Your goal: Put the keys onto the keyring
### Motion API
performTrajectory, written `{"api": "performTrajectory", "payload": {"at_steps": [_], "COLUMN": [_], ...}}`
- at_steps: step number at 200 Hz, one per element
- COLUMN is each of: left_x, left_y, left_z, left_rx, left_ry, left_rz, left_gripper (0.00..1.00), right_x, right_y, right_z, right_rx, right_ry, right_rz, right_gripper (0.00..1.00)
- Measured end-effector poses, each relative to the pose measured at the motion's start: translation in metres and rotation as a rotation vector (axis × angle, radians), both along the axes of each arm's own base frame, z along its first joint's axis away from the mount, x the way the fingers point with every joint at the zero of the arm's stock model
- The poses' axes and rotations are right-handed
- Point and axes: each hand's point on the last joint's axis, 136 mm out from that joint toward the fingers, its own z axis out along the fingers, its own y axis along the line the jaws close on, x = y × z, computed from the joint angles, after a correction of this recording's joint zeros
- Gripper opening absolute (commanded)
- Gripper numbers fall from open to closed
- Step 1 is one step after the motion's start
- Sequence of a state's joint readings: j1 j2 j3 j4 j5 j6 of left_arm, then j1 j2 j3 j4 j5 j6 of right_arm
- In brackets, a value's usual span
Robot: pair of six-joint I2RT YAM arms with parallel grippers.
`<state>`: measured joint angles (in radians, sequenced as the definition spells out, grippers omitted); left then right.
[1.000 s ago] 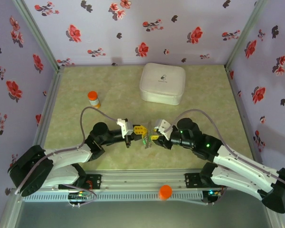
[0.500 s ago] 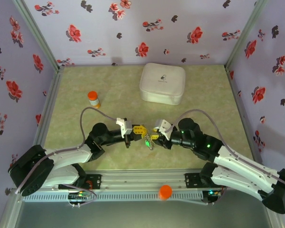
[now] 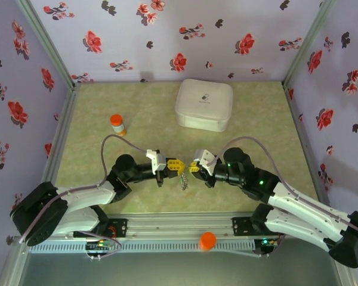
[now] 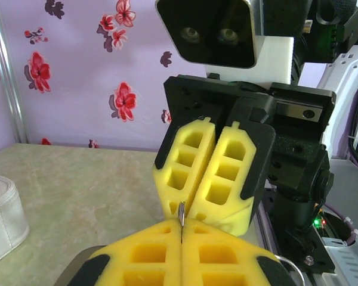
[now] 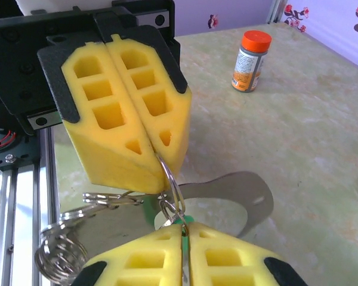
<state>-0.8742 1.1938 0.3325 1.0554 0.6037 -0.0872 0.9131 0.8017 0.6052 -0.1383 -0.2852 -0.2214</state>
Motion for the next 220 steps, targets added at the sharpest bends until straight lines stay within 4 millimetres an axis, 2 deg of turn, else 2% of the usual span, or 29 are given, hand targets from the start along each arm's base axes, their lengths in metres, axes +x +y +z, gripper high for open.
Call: {"api": "performTrajectory", "payload": {"at_steps": [17,119,173,197,220], "left_x": [-0.001,-0.005,-0.005,-0.005,-0.005], "left_y": [0.001,0.000,0.000,0.001,0.001], "left_z": [0.000,-0.003,-0.002,0.000,0.001], "left_rx": [-0.001,0.014,0.011,0.008,0.006], "left_ry": [-0.002,-0.012,-0.051,-0.065,-0.072], "left_rz": [-0.001,-0.024,-0.021,-0.019,-0.018], "left_gripper": [0.00,0.00,0.00,0.00,0.00], "right_x": [0.000,0.001,0.001,0.001,0.000], "right_y": [0.000,0.012,0.001,-0.004,-0.005], "right_z": [0.000,-0.010,0.000,-0.001,-0.013], "right_rx": [0.003,-0.018,-0.008,-0.020,-0.051], "right_ry": [0.010,0.055,0.018,0.006,0.031], "right_rz": [0.001,0.029,-0.002,-0.013,-0.011], "right_gripper": [0.00,0.00,0.27,0.32,0.33]}}
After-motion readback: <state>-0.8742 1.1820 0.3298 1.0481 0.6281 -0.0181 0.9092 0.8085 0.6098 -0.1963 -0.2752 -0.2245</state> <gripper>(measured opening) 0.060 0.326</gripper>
